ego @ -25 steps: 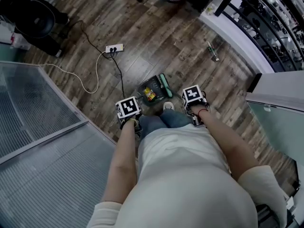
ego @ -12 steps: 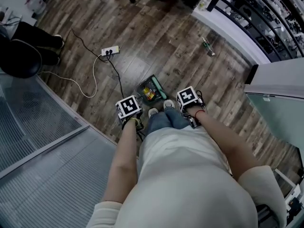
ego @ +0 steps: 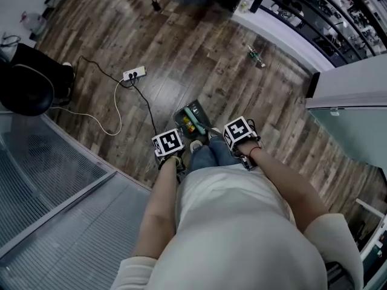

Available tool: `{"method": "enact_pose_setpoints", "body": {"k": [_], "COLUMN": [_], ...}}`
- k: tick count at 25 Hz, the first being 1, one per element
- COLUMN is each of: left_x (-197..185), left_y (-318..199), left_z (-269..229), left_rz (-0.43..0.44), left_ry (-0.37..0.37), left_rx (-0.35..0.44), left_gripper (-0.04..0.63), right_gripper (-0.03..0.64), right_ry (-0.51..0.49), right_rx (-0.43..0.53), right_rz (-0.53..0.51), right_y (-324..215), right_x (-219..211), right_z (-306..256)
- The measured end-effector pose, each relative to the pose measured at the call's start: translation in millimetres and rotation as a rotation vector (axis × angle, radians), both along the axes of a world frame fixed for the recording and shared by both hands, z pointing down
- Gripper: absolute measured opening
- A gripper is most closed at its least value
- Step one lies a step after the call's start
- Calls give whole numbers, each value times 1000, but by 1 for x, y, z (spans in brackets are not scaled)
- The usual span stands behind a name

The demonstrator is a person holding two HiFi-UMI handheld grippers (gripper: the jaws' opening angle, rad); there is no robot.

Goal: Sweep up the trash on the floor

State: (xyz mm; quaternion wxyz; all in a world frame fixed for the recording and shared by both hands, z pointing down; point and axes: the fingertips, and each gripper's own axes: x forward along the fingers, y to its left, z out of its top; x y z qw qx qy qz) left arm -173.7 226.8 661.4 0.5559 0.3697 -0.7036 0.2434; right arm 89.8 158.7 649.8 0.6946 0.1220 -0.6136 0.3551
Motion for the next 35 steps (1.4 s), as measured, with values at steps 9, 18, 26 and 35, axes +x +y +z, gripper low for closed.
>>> {"method": "enact_pose_setpoints", "body": {"k": [9,18,26,35], "left_x": [-10,-15,-21,-14], "left_y": [0,5,6,-1], "left_z": [3,1,3,2], "left_rz": [1,24,40,112], "left_ry": [18,25,35,22], "left_rx": [9,16,21,11], "left_gripper": [92,92,92,92], "right_gripper": [98,98,98,98], "right_ry": [-7,-6,-20,17], "right_rx": [51,89,111,64], "right_rz": [60,96,12,68], "right_y": [19,27,34,49], "right_x": [1,-5,-20,-19], "right_z": [-14,-15,-1,15]}}
